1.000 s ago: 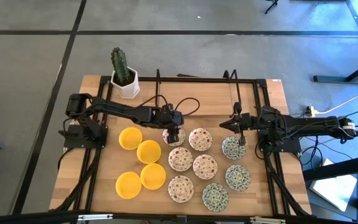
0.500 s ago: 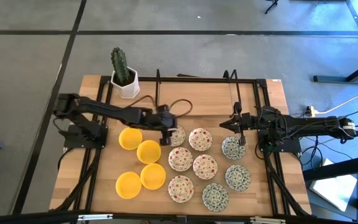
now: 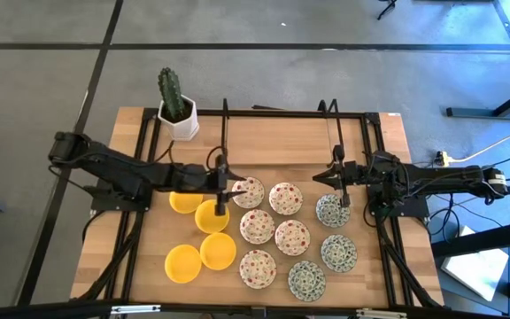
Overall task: Pick & Place Mini bowls
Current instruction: Put the red patterned bowl on the shelf
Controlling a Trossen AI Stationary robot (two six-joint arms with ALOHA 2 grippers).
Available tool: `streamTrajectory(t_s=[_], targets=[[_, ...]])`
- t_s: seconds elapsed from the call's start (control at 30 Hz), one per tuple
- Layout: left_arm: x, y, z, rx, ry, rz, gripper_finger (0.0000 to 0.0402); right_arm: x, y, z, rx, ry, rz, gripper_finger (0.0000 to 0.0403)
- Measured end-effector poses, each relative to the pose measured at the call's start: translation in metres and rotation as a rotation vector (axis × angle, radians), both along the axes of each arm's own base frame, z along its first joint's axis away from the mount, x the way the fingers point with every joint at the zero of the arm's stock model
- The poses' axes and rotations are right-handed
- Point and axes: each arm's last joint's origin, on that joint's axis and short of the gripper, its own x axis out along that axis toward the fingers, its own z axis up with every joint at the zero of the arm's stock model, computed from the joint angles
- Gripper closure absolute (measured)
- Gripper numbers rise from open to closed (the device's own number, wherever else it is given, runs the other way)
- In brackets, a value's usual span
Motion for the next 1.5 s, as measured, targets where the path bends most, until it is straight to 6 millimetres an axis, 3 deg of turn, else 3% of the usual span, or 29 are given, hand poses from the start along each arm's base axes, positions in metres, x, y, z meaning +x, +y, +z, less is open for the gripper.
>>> streamTrajectory(t_s=[0.17,0.57,1.5], targets=[[-0.0069,-0.0034,-0.0131,0.031,0.007,-0.017,0.0233,0.0000,0.0000,0.0000,0.004,0.000,0.000,0.0382],[-0.0058,-0.0027,-0.0058,0.035,-0.079,0.030,0.0233,0.0000,0.0001,0.0000,0.004,0.001,0.001,0.0382],[-0.0056,-0.0028,-0.0055,0.022,-0.084,0.031,0.0233,0.0000,0.0000,-0.0009,0.024,0.010,0.000,0.0382]])
